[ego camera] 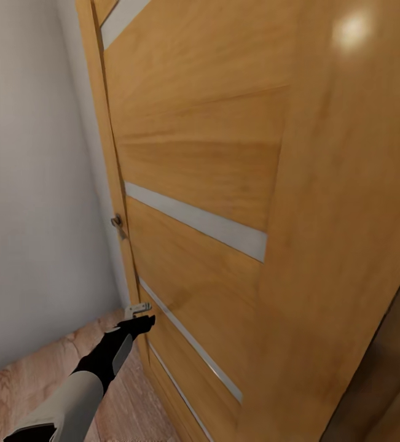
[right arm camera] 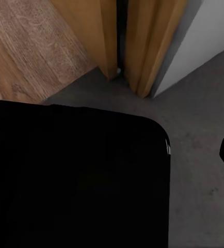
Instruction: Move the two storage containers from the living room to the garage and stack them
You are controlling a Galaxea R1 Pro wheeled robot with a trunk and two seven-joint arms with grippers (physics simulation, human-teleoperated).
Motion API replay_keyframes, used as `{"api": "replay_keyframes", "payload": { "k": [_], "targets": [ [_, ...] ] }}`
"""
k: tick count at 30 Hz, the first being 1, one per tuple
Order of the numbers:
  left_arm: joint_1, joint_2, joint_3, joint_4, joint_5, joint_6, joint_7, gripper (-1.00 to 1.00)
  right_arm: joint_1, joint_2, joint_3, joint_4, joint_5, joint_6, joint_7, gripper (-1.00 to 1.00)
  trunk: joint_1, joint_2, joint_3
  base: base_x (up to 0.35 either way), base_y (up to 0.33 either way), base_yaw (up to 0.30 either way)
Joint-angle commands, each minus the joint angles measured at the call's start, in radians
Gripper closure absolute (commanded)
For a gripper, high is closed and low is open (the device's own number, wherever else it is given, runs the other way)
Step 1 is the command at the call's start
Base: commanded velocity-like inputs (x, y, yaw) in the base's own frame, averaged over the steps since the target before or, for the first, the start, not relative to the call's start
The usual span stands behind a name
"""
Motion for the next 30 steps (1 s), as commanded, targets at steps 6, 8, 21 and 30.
{"api": "replay_keyframes", "payload": {
  "k": [6, 8, 21, 30],
  "targets": [
    [-0.001, -0.068, -0.001, -0.003, 0.023, 0.005, -0.023, -1.00, 0.000, 0.000, 0.000, 0.001, 0.002, -0.003, 0.002, -1.00, 0.000, -0.001, -0.001, 0.000, 0.000, 0.278],
    [-0.001, -0.067, -0.001, -0.003, 0.023, 0.005, -0.023, -1.00, 0.000, 0.000, -0.001, 0.001, 0.002, -0.003, 0.002, -1.00, 0.000, -0.001, -0.001, 0.000, 0.000, 0.294],
    [-0.001, -0.066, -0.001, -0.003, 0.023, 0.005, -0.023, -1.00, 0.000, 0.000, 0.000, 0.001, 0.002, -0.003, 0.002, -1.00, 0.000, -0.001, -0.001, 0.000, 0.000, 0.296],
    [-0.001, -0.064, -0.001, -0.002, 0.020, 0.003, -0.023, -1.00, 0.000, 0.000, -0.001, 0.000, 0.005, -0.001, 0.000, -1.00, 0.000, -0.001, -0.001, 0.000, 0.000, 0.296]
  ]
}}
